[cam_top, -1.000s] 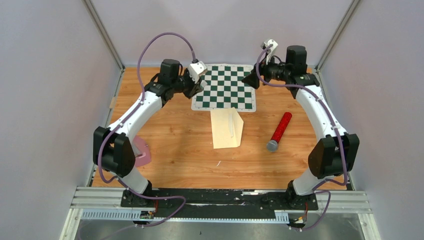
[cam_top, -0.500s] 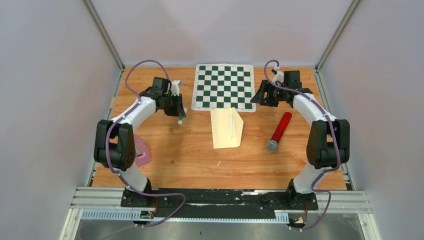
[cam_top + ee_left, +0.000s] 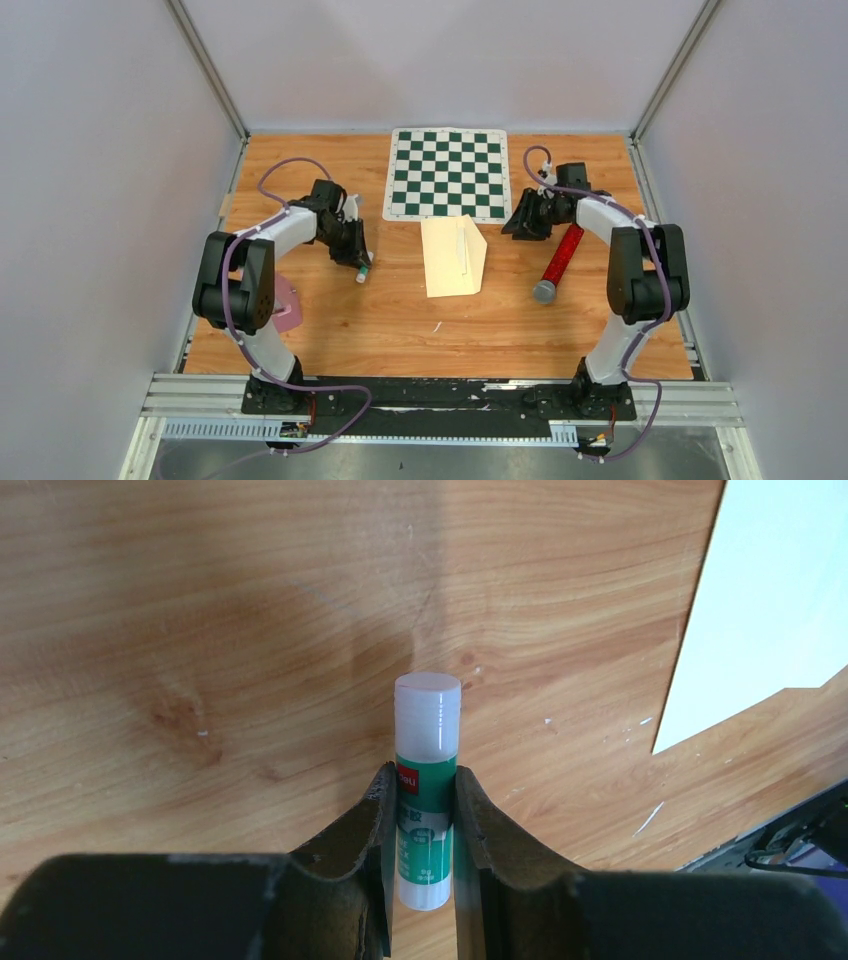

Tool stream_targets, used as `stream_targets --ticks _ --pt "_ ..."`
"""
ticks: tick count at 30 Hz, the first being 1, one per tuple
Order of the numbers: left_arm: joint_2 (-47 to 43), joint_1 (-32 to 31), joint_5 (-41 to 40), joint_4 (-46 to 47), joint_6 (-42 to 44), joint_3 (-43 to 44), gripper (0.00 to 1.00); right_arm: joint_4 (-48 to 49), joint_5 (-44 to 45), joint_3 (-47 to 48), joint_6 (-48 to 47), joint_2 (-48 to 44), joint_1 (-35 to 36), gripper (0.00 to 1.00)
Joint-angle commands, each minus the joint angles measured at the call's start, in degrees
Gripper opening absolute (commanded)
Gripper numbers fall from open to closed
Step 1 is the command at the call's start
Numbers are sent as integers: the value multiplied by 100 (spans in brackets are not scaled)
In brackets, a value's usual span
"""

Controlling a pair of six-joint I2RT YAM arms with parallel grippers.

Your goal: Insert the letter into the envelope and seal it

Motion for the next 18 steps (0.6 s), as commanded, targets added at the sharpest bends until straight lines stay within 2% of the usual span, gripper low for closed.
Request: stream_targets --ticks 1,5,11,18 --pt "-19 -12 -31 80 -268 -148 19 112 -30 23 260 335 14 36" --pt "-44 -14 -137 94 -327 -278 32 142 -259 106 321 642 37 30" --pt "-5 -16 -130 205 -374 -333 39 140 -314 115 329 797 114 28" --pt "84 -13 -107 153 -311 -219 40 142 -302 110 323 817 123 28"
